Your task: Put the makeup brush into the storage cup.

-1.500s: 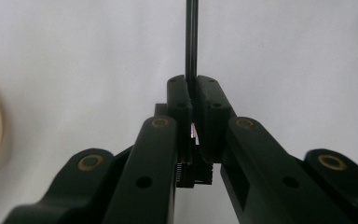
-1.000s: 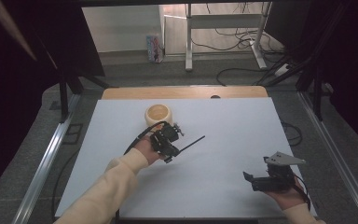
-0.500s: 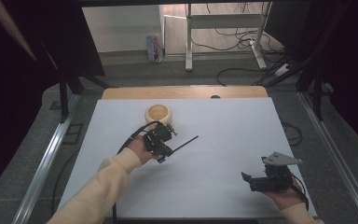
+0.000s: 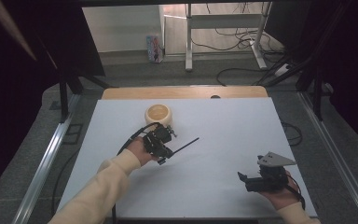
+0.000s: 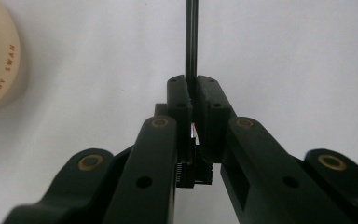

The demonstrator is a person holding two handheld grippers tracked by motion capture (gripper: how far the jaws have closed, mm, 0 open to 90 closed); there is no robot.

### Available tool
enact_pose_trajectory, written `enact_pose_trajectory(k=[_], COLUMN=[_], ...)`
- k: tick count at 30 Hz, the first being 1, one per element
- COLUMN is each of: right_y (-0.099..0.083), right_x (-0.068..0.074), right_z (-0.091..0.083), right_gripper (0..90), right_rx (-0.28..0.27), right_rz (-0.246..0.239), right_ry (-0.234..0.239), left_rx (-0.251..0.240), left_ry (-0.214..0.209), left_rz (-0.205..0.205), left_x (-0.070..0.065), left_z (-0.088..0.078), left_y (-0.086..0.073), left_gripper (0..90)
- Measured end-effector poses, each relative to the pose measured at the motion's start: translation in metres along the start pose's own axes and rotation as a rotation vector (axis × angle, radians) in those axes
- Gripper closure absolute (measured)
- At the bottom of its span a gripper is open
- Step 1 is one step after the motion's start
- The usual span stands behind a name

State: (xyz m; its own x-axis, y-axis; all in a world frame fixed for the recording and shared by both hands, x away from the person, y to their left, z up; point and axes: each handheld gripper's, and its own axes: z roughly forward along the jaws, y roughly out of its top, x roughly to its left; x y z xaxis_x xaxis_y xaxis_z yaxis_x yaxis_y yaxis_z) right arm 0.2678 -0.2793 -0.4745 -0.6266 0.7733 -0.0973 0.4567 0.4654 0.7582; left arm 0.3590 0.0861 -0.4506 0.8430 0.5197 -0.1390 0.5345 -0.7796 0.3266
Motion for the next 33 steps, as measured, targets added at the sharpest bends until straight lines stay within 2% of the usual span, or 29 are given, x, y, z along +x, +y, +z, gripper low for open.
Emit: enact_pose_trajectory(k=[4,12,20,26,28,33], right_y=[0.005,0.008,0.017,0.026,0.029,0.035], right_x=[0.006,0.011,0.014,0.022,0.025,0.033], right_z=[0.002,0.008,0.005,0.008,0.008,0.011], right_gripper=[5.9,6.0,3.8,1.0,0.7,0.7], right_rx=[-0.007,0.004,-0.009,-0.012,-0.011,-0.011], right_rz=[-0.050,-0.065,-0.083,-0.143,-0.177,-0.253], right_ry=[-0.017,-0.002,-0.020,-0.044,-0.053,-0.106], left_rx=[-0.004,0.004,0.001,0.001,0.002,0.009], left_ry=[-0.006,-0.013,-0.019,-0.022,-0.025,-0.027], left_rz=[0.005,0.009,0.007,0.014,0.014,0.026], left_x=[-0.001,-0.001,-0.001,-0.001,-0.002,-0.003], left_z=[0.001,0.005,0.005,0.007,0.007,0.006], left_y=[0.001,0.003,0.005,0.008,0.009,0.011], left_gripper=[85.5,85.5,85.5,85.5,85.5,85.4])
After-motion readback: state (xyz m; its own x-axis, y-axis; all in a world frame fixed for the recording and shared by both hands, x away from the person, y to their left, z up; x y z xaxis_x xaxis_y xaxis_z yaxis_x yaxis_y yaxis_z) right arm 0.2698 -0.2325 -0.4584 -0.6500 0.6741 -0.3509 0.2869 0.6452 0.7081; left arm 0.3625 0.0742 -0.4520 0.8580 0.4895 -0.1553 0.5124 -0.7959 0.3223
